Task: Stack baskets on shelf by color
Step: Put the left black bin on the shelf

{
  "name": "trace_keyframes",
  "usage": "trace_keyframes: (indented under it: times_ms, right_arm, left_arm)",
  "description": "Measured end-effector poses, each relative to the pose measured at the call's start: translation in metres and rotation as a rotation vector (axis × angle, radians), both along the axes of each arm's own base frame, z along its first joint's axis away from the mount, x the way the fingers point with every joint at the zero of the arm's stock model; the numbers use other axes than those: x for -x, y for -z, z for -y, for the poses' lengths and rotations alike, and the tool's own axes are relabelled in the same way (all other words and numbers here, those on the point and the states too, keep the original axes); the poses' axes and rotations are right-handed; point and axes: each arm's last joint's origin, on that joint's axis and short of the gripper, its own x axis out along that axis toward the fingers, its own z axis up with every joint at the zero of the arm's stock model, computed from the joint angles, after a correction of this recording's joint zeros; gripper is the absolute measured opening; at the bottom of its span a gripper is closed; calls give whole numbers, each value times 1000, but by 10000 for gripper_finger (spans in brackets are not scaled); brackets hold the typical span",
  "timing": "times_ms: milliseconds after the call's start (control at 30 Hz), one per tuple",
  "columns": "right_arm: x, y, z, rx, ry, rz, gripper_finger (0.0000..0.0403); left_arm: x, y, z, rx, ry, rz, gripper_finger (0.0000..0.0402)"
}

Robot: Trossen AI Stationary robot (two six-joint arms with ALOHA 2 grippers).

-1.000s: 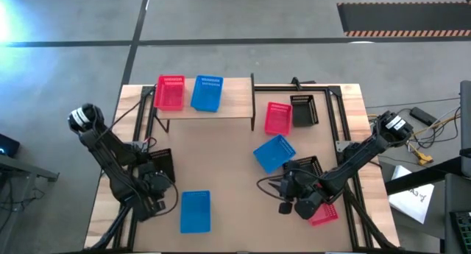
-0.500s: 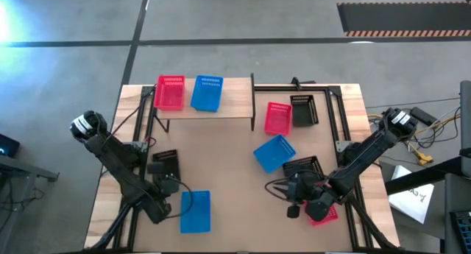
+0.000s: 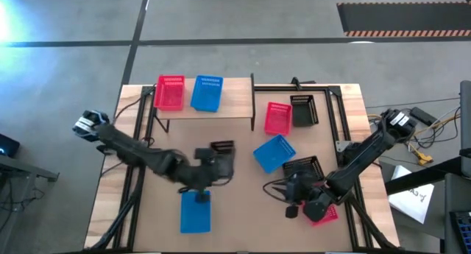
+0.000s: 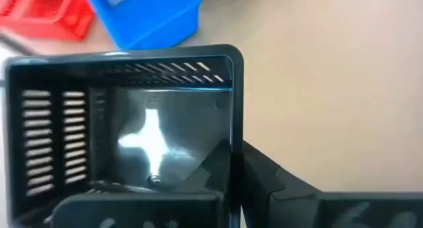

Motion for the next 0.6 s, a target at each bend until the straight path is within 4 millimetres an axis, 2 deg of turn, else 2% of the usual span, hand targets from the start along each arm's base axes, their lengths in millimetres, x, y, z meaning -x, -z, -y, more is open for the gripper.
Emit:
trace_keyframes:
  times_ms: [200, 467, 533, 600]
  right_arm:
    - [-6, 19, -4, 21, 24, -39, 43]
    - [-23, 33, 2, 35, 73, -49, 46]
    - [-25, 35, 2, 40, 76, -57, 51]
    - [-25, 35, 2, 38, 73, -59, 58]
  left_arm:
    - [-33, 34, -14, -7, -20, -46, 0]
    - [-64, 66, -10, -51, -15, -129, 0]
    - [-68, 68, -9, -61, -15, -144, 0]
    - [-72, 60, -8, -72, -12, -129, 0]
